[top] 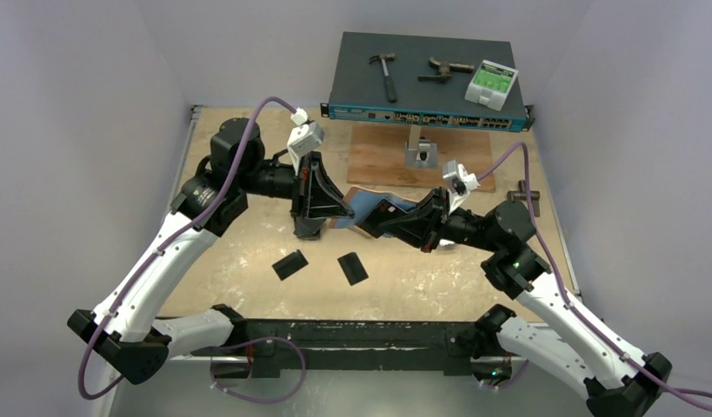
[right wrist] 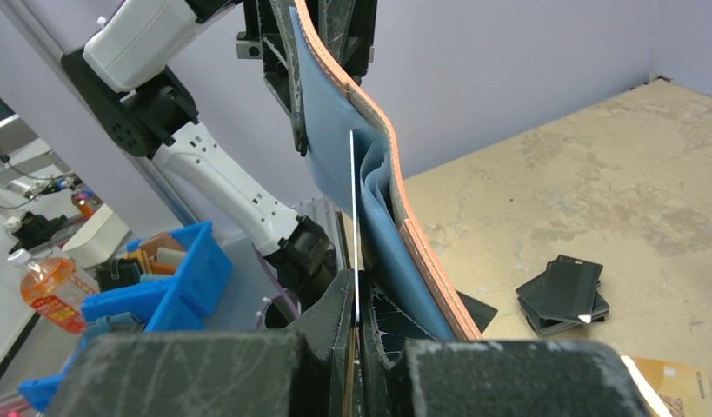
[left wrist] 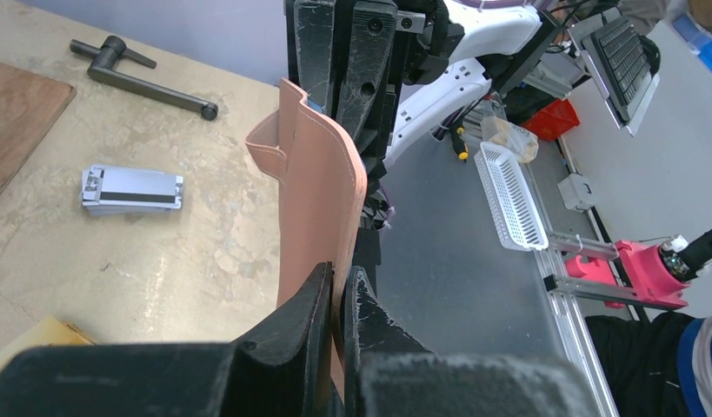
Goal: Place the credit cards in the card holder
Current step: Insert the credit card into the card holder.
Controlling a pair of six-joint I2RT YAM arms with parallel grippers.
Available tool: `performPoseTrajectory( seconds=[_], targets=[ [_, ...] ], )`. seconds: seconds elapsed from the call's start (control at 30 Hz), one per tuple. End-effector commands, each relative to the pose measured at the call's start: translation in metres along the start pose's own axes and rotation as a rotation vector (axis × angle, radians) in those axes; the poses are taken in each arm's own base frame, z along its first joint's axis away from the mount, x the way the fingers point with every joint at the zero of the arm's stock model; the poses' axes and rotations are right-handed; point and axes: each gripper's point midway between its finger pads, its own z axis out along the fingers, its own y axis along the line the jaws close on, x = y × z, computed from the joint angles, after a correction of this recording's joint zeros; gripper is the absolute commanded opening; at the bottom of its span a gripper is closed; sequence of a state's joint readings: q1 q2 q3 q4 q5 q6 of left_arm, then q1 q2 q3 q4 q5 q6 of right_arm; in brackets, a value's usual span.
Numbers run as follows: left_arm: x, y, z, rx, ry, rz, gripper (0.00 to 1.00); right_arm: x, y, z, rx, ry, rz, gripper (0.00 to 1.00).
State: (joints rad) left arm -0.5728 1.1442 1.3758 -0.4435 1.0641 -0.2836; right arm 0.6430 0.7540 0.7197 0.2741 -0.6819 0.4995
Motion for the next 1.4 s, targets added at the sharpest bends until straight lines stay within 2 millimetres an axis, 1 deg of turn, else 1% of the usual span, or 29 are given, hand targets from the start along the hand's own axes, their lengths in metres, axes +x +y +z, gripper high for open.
performPoseTrajectory(
  seconds=[0.0,0.23,0.67,0.87,0.97,1.2,1.27,1.37],
  targets=[
    [-0.008,-0.026,-0.001,0.088,-0.011,0.083,0.0,-0.011,0.009,0.002,-0.042,0.006,-0.042,0.0],
    [-0.006,-0.025,-0.002,0.078,-0.003,0.093,0.0,-0.015,0.018,0.005,-0.089,0.028,-0.066,0.0],
    [-0.005,-0.034,-0.003,0.099,0.004,0.106,0.0,-0.013,0.016,0.004,-0.072,0.057,-0.078,0.0],
    [-0.005,-0.032,-0.001,0.096,0.005,0.11,0.0,-0.025,0.021,0.011,-0.111,0.036,-0.094,0.0],
    [-0.003,-0.028,-0.001,0.077,0.011,0.118,0.0,-0.027,0.026,0.013,-0.138,0.033,-0.107,0.0],
    [0.002,-0.011,-0.003,-0.015,0.035,0.174,0.0,-0.023,0.034,0.009,-0.157,0.034,-0.127,0.0],
    [0.003,-0.009,-0.002,-0.017,0.039,0.174,0.0,-0.024,0.034,0.01,-0.154,0.03,-0.13,0.0],
    [0.004,-0.013,0.002,0.002,0.052,0.179,0.0,-0.026,0.035,0.013,-0.153,0.028,-0.138,0.0]
  ],
)
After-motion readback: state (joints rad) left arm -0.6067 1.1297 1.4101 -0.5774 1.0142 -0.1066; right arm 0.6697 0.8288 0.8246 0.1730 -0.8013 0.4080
